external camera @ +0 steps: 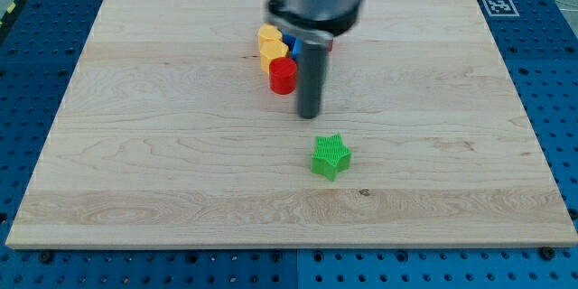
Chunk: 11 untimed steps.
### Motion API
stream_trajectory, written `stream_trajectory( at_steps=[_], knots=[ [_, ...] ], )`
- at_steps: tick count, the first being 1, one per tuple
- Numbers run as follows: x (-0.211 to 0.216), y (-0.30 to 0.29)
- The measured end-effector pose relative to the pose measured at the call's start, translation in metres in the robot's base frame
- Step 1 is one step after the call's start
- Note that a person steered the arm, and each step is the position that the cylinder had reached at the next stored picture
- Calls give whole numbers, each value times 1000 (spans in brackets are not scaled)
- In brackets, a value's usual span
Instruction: Push the green star towards the right center
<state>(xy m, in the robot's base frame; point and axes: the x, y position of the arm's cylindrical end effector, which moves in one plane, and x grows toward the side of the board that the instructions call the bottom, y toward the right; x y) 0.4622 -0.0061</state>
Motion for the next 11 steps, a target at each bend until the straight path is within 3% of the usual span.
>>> stream_trajectory(
  at_steps=[1,2,4,6,8,9,10,11],
  knots=[
    [38,-33],
    [78,-8],
    [75,111],
    [75,119],
    [88,80],
    [80,151],
    [38,232],
    [25,246]
  ],
)
